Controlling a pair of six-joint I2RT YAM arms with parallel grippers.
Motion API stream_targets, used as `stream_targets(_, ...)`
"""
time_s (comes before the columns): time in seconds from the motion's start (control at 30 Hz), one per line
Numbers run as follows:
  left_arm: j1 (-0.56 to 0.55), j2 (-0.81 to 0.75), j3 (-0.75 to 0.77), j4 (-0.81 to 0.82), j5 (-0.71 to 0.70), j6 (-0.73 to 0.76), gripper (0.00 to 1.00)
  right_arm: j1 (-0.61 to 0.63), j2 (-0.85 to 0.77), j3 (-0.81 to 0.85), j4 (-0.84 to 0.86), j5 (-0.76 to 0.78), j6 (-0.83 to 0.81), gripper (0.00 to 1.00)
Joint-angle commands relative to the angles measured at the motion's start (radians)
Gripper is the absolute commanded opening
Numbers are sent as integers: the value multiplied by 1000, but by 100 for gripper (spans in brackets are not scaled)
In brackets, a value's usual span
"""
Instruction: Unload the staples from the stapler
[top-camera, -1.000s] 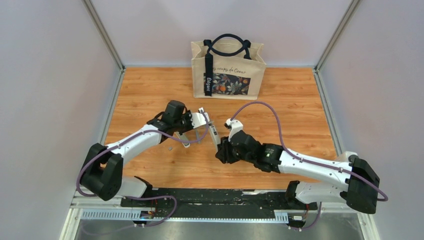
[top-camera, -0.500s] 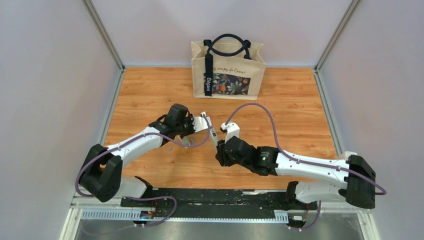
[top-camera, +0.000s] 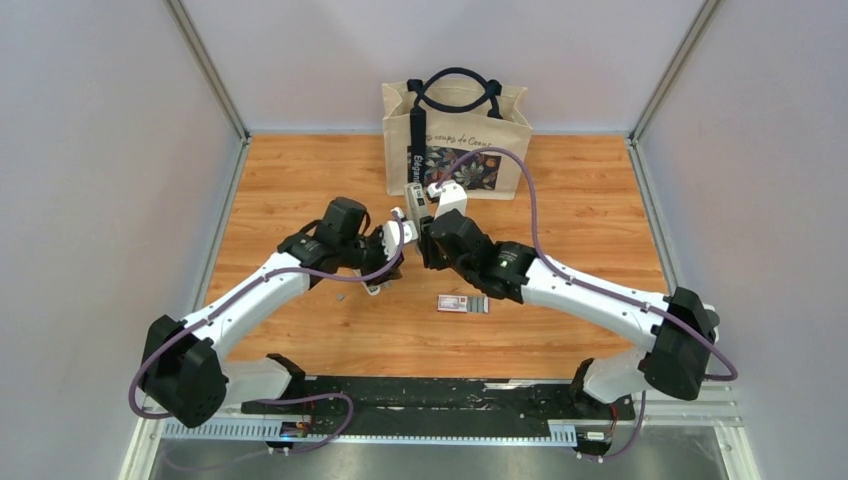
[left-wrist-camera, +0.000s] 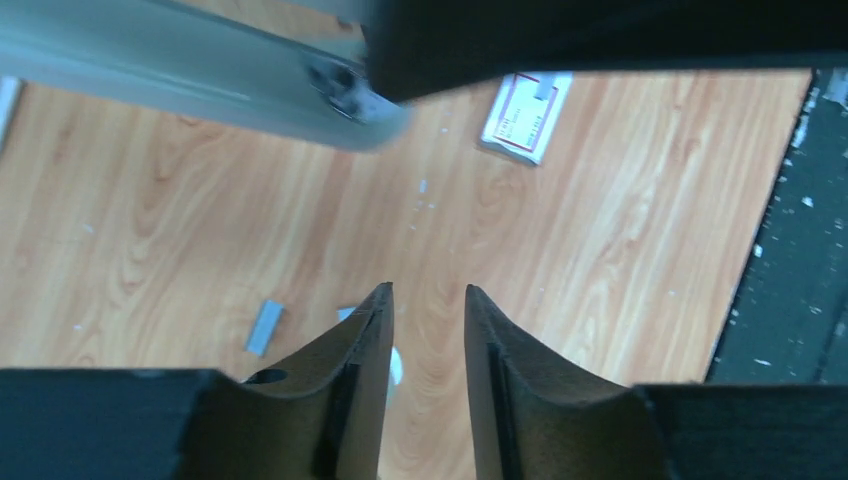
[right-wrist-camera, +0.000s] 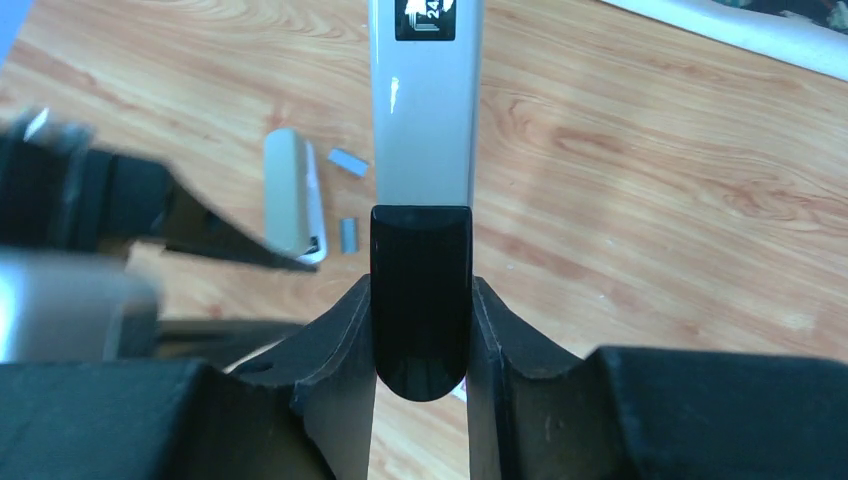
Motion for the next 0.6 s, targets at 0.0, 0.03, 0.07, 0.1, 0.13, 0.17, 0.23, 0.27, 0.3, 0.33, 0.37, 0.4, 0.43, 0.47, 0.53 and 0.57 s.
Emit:
stream_targets(0.0, -2, -8, 49, -80, 39, -24, 42, -40, 36, 63, 96, 26, -68, 0)
stream_targets(0.03, 11, -1, 54, -86, 24, -30, 43, -45, 54, 68, 96, 23, -76, 0)
stream_targets(0.07, 18, 11, 62, -89, -14, -47, 43, -50, 63, 72, 99, 19, -86, 0)
stream_targets(0.1, 27, 19, 71, -89, -39, -58, 43, -60, 74, 83, 100, 5, -94, 0)
stream_targets(0.13, 42, 26, 74, -79, -68, -71, 43, -66, 104, 91, 100, -3, -115, 0)
stream_targets(0.17, 48, 41, 75, -79, -117, -84, 43, -73, 121, 98, 99, -11, -122, 0)
stream_targets(0.23, 65, 51, 60, -54, -146, -85, 43, -96, 167, 118, 91, -40, -140, 0)
stream_targets(0.27, 67, 52, 50, -39, -180, -78, 43, -100, 183, 123, 91, -52, -148, 0)
stream_targets(0.3, 68, 52, 25, -28, -194, -75, 43, -109, 198, 129, 96, -72, -155, 0)
stream_targets(0.33, 73, 51, 16, -14, -198, -68, 43, -112, 235, 147, 94, -81, -158, 0)
stream_targets(0.37, 76, 55, 2, -16, -200, -67, 43, -117, 255, 160, 94, -99, -177, 0)
stream_targets(0.4, 77, 57, -3, -14, -200, -67, 43, -123, 276, 175, 80, -130, -181, 0)
stream_targets(0.43, 80, 58, -10, -14, -198, -65, 43, -125, 324, 211, 74, -144, -189, 0)
stream_targets(0.47, 82, 62, -24, -14, -200, -64, 43, -126, 350, 230, 64, -156, -203, 0)
stream_targets(0.53, 84, 58, -36, -11, -205, -64, 43, -126, 411, 258, 54, -179, -217, 0)
stream_targets(0.57, 85, 52, -44, -13, -209, -64, 43, -126, 430, 281, 54, -184, -227, 0)
